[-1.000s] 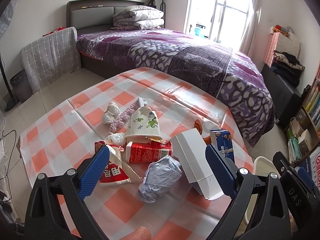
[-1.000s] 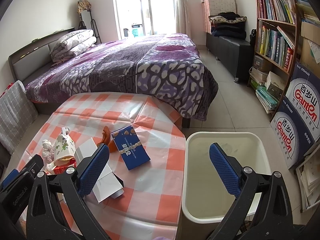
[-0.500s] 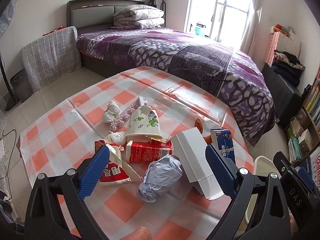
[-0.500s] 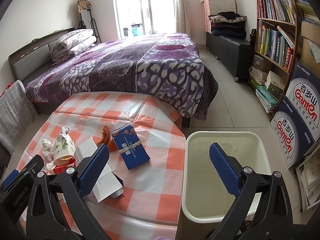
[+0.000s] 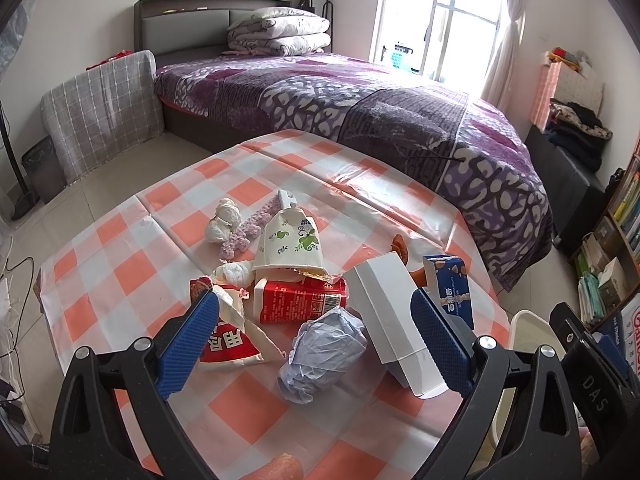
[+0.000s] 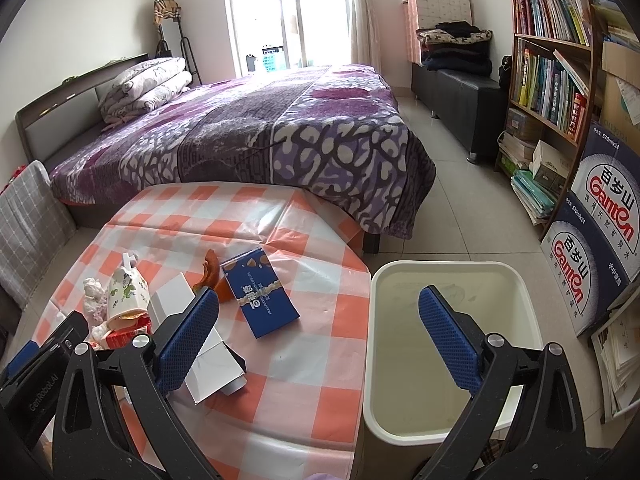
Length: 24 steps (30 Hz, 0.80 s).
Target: Collect trash
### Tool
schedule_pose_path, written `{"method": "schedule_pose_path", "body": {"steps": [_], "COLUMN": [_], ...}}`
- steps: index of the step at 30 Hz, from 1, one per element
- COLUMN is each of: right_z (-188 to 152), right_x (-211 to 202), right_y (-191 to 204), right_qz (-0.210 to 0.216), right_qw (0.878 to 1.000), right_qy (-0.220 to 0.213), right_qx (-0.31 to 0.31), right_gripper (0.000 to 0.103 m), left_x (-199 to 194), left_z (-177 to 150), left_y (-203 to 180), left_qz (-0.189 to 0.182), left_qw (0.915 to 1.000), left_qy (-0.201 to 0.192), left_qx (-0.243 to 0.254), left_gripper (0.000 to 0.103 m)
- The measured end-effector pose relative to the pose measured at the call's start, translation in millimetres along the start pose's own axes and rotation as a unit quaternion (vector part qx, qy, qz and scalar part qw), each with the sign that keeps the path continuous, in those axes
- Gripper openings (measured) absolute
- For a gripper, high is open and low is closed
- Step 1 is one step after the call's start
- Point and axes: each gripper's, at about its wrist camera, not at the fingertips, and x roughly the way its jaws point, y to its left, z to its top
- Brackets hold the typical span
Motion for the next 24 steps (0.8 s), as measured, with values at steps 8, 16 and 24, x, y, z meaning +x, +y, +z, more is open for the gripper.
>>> {"method": "schedule_pose_path", "body": {"steps": [8,16,24], "right_z": [0.4,0.3,2.3], "right_x": [0.0,0.0,-0.5], "right_y": [-0.1,-0.2,0.2], "right_qz": [0.0,0.0,0.001], "right_qw": [1.0,1.0,1.0], "right_qy": [0.001,0.002,0.003], "right_qx": [0.0,0.001,0.001], "right_gripper": [0.096,0.096,0.096], "left_x": [3.1,4.0,4.4], "left_z": [-1.8,-8.7,-9.0], "left_y": [1.7,5.2,5.5], "left_qz": [0.0,0.0,0.001], "left_qw": [1.0,1.0,1.0], "left_qy": [0.001,0.002,0.003], "left_qx": [0.0,-0.001,-0.001], "left_gripper": [0.094,0.094,0.094]}}
